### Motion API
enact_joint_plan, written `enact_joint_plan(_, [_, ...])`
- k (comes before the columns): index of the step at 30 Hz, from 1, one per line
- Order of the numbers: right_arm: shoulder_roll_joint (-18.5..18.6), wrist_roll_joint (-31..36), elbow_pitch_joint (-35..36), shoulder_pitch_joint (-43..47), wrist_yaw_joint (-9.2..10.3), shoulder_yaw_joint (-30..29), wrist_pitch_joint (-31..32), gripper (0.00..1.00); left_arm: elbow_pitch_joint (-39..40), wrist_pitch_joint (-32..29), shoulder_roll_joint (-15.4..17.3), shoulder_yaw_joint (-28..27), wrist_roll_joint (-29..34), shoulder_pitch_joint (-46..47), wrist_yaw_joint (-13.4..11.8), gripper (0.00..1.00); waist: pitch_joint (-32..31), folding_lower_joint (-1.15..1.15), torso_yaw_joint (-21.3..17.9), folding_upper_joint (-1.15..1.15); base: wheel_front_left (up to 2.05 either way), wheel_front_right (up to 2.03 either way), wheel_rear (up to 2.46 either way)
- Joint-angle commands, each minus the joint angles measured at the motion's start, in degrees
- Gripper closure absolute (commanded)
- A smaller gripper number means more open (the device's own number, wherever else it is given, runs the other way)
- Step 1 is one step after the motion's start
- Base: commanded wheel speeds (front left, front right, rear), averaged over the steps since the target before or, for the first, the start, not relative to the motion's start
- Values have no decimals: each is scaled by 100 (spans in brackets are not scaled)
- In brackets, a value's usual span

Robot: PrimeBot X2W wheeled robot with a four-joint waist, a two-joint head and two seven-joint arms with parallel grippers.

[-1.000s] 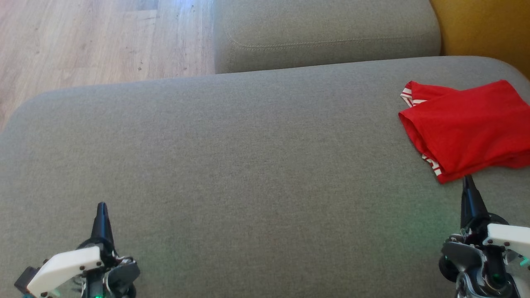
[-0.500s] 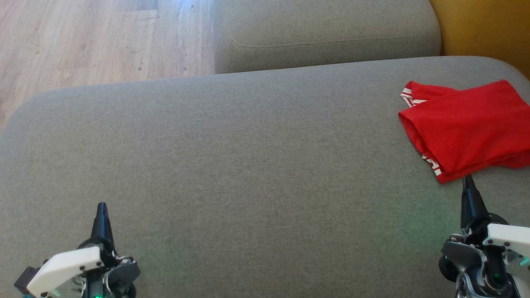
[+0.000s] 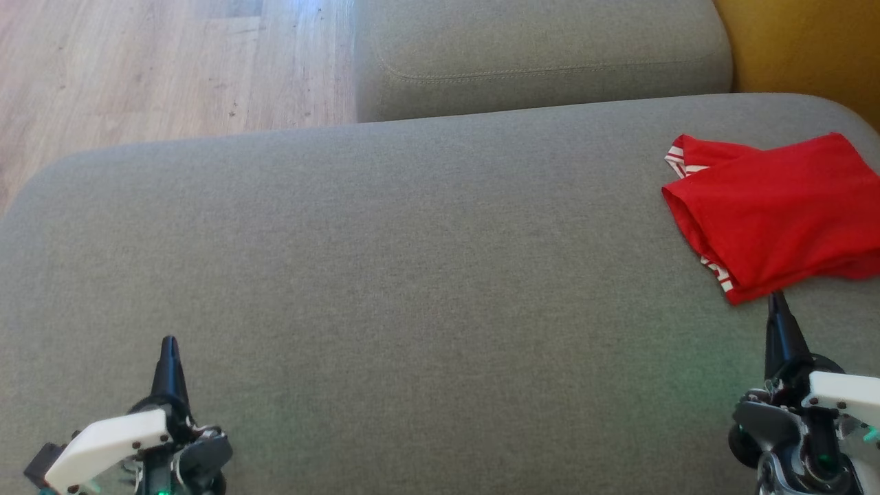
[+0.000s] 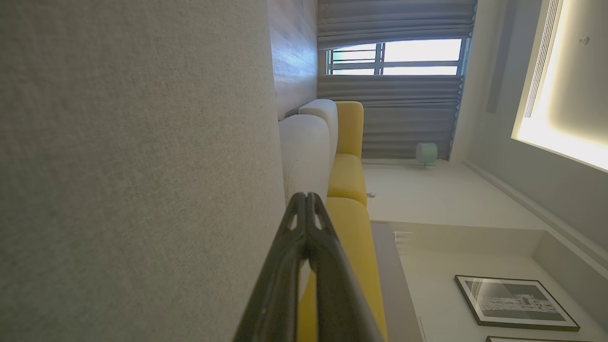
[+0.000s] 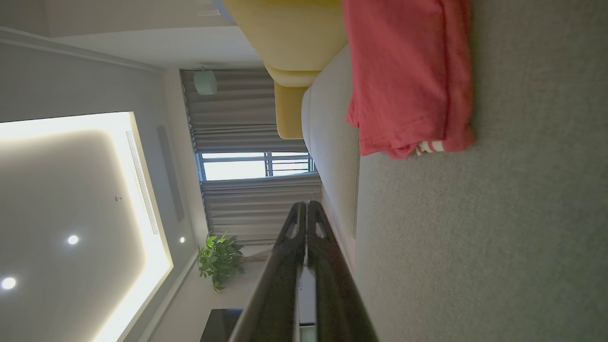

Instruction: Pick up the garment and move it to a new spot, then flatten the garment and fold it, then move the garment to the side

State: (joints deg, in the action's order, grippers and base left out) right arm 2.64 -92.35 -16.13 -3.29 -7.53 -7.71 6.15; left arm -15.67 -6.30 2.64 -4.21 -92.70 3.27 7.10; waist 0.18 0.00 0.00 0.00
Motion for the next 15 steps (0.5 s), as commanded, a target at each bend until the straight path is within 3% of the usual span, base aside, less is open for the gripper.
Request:
enact_joint_plan(1, [24, 21, 211, -290, 4, 116, 36, 100, 164, -24, 24, -237, 59, 293, 39, 100, 0, 0, 0, 0, 0, 0, 0])
enact_joint_plan(15, [24, 20, 211, -290, 4, 117, 36, 100, 164, -24, 24, -237, 59, 293, 39, 100, 0, 0, 0, 0, 0, 0, 0])
